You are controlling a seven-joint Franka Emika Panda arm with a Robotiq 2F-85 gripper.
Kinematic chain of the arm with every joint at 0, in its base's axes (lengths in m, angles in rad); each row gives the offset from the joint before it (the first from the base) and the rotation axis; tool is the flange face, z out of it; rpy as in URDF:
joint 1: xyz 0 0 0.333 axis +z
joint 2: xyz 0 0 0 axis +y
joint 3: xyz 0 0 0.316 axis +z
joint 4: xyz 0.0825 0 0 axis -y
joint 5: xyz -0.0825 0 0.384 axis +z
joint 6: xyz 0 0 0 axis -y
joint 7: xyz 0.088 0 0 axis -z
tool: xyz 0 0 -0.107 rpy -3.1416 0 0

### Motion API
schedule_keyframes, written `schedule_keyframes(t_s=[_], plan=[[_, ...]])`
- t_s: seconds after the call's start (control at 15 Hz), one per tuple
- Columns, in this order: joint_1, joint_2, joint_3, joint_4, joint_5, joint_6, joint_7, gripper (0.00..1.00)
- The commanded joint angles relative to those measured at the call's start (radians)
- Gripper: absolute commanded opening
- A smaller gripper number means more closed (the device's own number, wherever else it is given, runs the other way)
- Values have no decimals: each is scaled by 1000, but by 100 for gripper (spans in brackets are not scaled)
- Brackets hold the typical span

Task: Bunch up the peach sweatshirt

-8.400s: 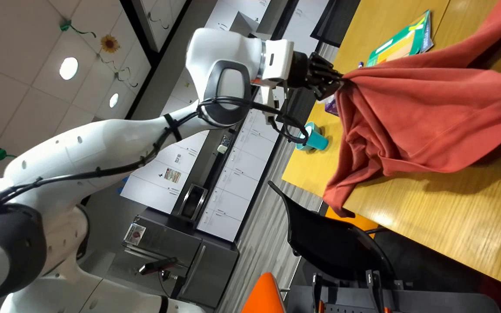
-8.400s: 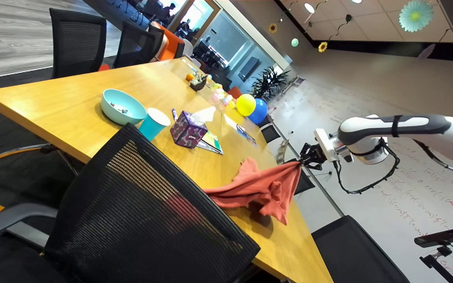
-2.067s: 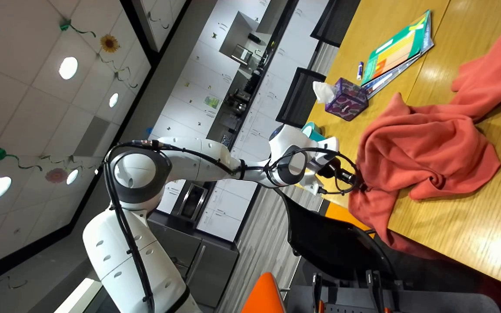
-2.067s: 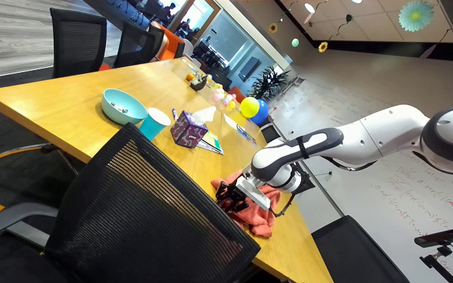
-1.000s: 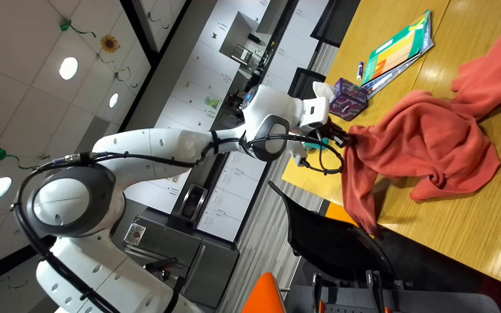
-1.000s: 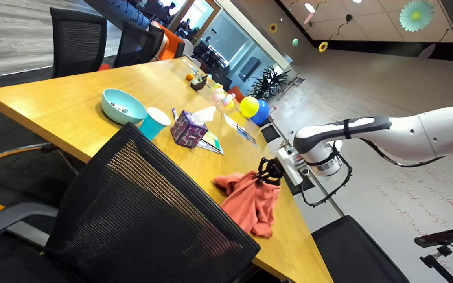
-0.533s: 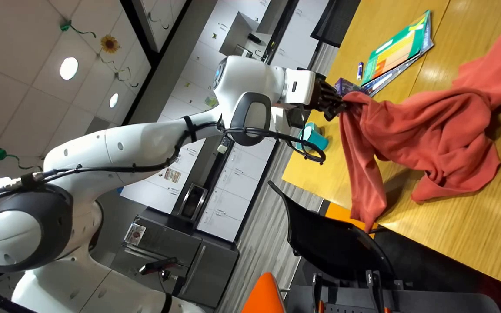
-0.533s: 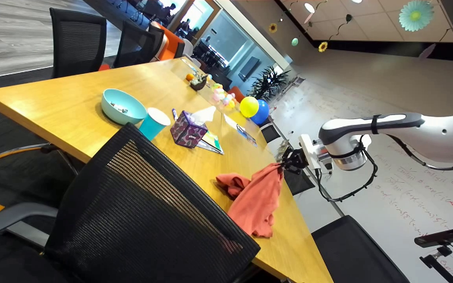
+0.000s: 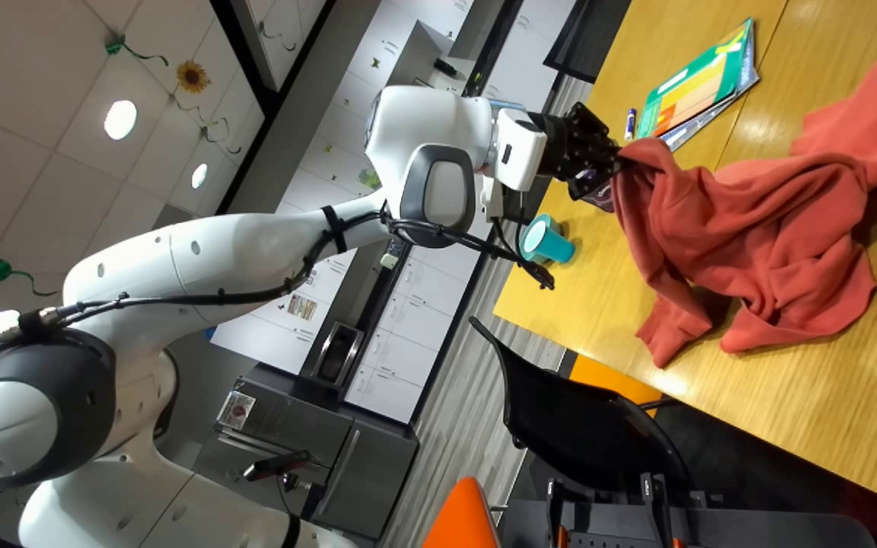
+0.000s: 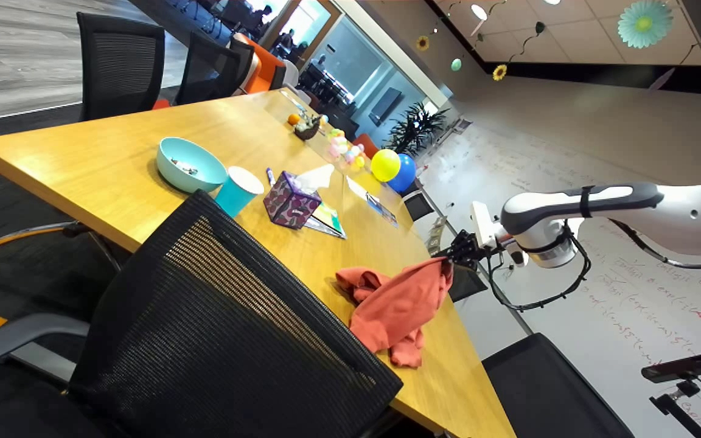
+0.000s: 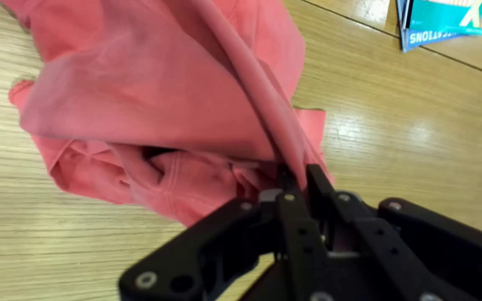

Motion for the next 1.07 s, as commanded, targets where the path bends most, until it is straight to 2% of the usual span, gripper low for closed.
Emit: schedule_keyframes(t_s=[0.0,0.13,0.4,0.47,0.87,0.93,1.0], plan=[[30,-39,-26,-5,-90,-77,152,45],[-20,-68,38,-12,-71,-144,66,60],[-48,-117,80,-9,-54,-329,-159,89],[-12,-57,123,-42,-36,-272,-152,98],[9,5,225,-69,26,-342,-393,100],[11,-2,211,-73,0,-303,-314,100],[16,10,218,-73,4,-309,-340,100]])
